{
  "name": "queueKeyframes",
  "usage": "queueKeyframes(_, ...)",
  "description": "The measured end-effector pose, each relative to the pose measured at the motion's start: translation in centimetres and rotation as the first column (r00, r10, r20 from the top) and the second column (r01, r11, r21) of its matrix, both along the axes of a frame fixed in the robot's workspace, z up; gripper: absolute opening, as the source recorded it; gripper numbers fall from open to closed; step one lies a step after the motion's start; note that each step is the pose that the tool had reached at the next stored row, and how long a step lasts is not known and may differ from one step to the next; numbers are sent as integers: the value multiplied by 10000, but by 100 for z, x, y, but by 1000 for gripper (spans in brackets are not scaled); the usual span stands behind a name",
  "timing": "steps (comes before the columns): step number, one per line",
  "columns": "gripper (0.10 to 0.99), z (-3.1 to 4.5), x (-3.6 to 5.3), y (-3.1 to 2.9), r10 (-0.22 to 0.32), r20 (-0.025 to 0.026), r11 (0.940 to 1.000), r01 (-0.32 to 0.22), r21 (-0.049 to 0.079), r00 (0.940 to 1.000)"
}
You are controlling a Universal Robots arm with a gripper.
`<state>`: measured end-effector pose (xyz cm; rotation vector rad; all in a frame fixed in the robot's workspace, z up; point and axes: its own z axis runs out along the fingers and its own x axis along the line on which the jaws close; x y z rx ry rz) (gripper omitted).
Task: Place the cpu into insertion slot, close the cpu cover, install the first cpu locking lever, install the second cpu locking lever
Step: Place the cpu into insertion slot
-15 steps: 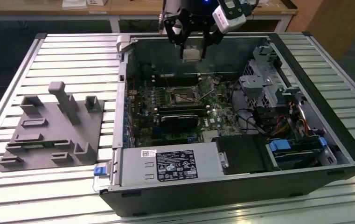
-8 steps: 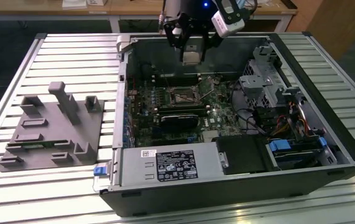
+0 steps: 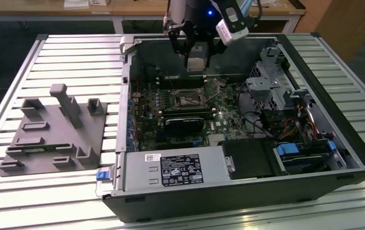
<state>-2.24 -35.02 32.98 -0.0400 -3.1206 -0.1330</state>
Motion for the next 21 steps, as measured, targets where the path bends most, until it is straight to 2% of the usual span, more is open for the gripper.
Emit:
queueKeyframes(15,537,-273,-11,12,0,5,10000,0,-2,10000)
queueKeyframes(21,537,-348,-12,39,0,4,10000,0,-27,10000)
